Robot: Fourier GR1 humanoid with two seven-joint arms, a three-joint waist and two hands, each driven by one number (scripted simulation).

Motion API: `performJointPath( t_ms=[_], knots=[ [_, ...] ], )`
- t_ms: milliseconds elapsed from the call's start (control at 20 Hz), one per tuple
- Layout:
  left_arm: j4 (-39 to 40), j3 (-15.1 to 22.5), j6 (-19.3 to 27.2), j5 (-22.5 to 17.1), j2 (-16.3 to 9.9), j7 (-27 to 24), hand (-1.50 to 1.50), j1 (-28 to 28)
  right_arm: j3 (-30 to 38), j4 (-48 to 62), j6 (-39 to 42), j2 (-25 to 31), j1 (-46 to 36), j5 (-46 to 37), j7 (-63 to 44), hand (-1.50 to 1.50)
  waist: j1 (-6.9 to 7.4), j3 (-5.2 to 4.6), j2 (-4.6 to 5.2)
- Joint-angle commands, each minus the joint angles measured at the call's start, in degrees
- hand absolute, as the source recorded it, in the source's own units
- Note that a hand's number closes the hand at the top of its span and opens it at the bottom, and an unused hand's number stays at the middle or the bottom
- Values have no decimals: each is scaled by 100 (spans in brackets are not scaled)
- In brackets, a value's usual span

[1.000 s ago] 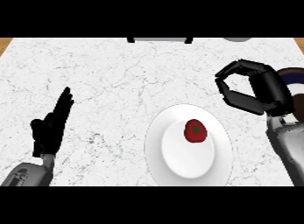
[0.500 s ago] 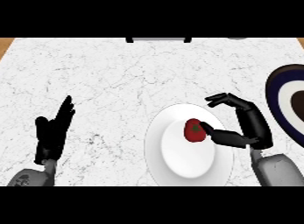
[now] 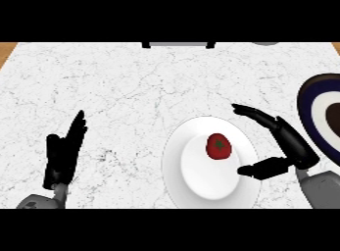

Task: Pick the tomato from the plate and place it in the plate

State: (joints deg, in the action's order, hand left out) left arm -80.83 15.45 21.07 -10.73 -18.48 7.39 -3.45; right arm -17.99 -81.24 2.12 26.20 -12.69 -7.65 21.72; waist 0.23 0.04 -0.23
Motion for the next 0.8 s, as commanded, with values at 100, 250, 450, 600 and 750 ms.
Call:
performJointPath(
  t_ms=[100,250,450,600,750],
  knots=[
    [-288,-26,71,86,-93,414,0,13,-419,-729,189,580,-365,-1033,-1379,-150,-20,-13,-13],
    [90,-104,-51,104,44,227,0,-171,-615,-846,654,620,-414,-1215,-1810,-150,-46,-11,13],
    [-223,-182,-234,-33,-144,331,0,59,-811,-916,1894,673,-1197,-924,-3018,-150,48,-14,6],
    [62,-235,-75,118,62,92,0,86,-1120,-873,2042,517,-940,-1222,-3078,-150,-4,-9,17],
    [-412,-102,-95,284,133,317,0,208,-1000,-568,2286,175,-1106,-1374,-3231,-150,16,-5,17]
  ],
)
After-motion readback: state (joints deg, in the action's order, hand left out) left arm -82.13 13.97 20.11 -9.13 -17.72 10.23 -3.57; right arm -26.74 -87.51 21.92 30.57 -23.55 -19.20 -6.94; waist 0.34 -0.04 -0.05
